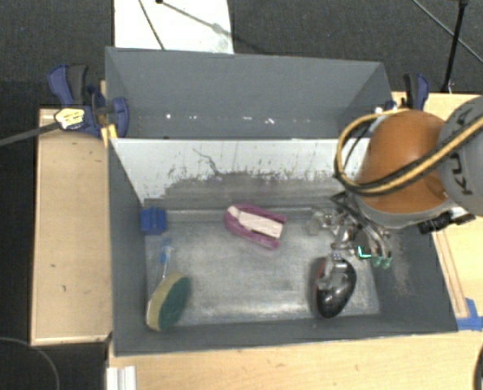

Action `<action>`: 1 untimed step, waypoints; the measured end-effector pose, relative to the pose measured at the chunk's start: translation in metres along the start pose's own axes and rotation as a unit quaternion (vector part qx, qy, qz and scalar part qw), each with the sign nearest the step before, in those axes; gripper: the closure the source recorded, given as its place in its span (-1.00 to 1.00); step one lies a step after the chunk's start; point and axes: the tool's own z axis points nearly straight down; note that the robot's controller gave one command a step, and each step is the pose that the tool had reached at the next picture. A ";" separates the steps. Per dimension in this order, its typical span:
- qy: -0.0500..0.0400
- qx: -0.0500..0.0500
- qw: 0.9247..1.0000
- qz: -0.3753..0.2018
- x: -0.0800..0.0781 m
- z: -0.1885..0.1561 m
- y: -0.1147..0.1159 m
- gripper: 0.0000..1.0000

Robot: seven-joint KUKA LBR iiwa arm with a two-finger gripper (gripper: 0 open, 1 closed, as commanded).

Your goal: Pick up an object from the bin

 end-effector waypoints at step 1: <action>-0.001 0.001 0.981 -0.192 0.030 0.053 -0.044 -1.00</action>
Offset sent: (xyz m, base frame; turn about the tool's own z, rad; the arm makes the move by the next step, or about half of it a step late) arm -0.0300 -0.0425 -0.0522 -0.3902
